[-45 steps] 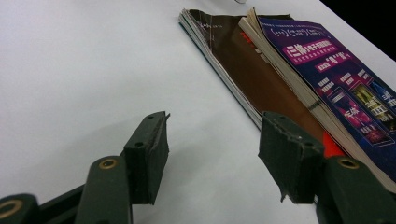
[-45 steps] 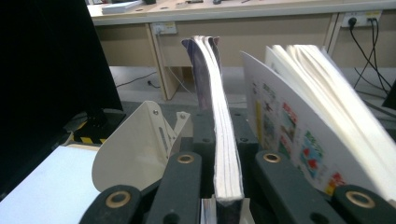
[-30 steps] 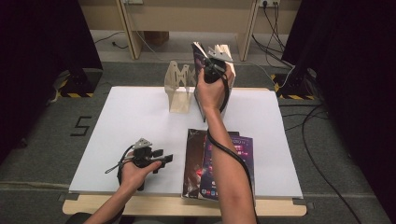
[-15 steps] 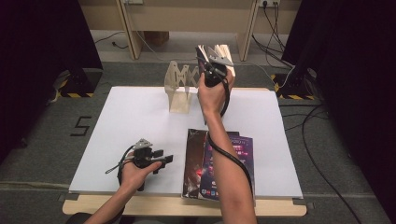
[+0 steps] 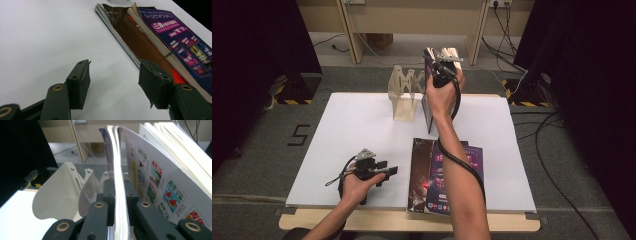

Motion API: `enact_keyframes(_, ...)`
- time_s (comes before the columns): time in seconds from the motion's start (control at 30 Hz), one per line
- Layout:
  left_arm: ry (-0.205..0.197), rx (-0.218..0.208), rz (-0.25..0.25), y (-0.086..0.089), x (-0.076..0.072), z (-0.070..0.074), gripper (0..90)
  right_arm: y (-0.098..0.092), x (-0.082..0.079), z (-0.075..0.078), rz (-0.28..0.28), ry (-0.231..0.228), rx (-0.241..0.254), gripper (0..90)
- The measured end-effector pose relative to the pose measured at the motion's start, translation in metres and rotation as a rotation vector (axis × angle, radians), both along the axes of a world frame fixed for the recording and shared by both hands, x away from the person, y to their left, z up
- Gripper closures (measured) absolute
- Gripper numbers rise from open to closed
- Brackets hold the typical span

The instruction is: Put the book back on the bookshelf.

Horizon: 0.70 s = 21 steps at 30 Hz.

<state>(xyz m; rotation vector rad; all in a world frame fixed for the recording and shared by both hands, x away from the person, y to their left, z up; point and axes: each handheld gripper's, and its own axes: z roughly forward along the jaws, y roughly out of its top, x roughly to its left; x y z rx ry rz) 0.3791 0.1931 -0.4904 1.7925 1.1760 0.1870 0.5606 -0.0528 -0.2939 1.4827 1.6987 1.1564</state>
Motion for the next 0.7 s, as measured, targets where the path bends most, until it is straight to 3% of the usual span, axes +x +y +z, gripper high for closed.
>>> enact_keyframes(0.27,-0.004,0.001,0.003,0.001,0.000,0.001,41.2,0.006,-0.001,0.001,0.000,-0.086,0.030,84.7)
enact_keyframes(0.7,-0.005,0.000,0.001,0.001,0.000,0.001,41.2,0.005,0.005,-0.014,-0.031,-0.101,0.018,84.3)
